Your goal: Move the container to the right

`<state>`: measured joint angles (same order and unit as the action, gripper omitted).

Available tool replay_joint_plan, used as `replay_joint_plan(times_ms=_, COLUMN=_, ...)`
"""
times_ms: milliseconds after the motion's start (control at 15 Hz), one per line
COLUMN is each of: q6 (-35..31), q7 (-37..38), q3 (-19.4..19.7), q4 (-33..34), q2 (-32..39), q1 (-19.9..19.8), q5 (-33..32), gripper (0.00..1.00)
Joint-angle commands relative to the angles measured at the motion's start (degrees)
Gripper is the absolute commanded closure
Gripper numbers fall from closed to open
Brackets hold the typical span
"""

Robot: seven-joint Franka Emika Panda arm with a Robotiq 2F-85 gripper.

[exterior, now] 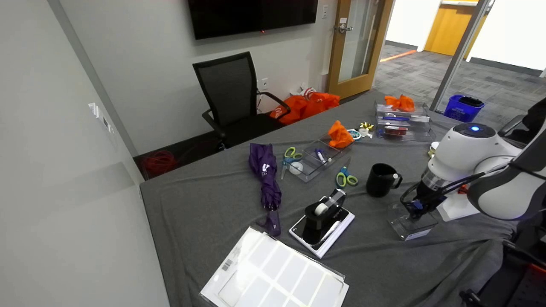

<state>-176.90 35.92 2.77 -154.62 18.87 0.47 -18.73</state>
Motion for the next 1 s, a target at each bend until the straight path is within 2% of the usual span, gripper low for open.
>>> replay_joint_plan(times_ms=0, q6=-3.0, q7=-1.0, q3=-0.3, q4=-1.4, q2=-0.3, q1=-1.0, q5=-0.4, gripper=1.00)
replay_joint_plan(times_ms=267, q6=-1.8, q7=-1.5, q3=-1.0, q4=-3.9, q2=-4.9, q1=-1.4, q5=-0.4, gripper=0.99)
replay_joint_plan(times_ms=467, q6=-0.4, q7=-2.5, q3=-4.2, q4=-5.9, q2=-9.0, q1=-4.1, q5=0.6, gripper=0.99)
replay_joint_plan(times_ms=533, q6=-0.1, q7=-9.0, q3=-3.9, q4=-7.0, q2=-10.7, q1=-2.0, q5=8.8, gripper=0.99)
replay_joint_plan(times_ms=600, q6=0.6, q7=-10.6, q3=-4.7, q4=-7.5, q2=-12.2, q1=-2.4, q5=11.0, gripper=0.99)
replay_joint_plan(times_ms=667, q6=2.6, q7=-8.3, q3=-7.6, q4=-4.4, q2=-11.3, q1=-6.3, q5=7.7, gripper=0.99)
replay_joint_plan(times_ms=733, q6=3.8, q7=-14.8, q3=-5.4, q4=-4.6, q2=-13.0, q1=-2.5, q5=15.4, gripper=0.99)
replay_joint_plan(times_ms=867, q6=7.0, q7=-18.3, q3=-5.2, q4=-4.5, q2=-16.3, q1=-2.9, q5=18.9, gripper=0.99)
replay_joint_plan(times_ms=933, q6=7.9, q7=-20.4, q3=-4.9, q4=-6.6, q2=-19.5, q1=-3.1, q5=20.8, gripper=0.99)
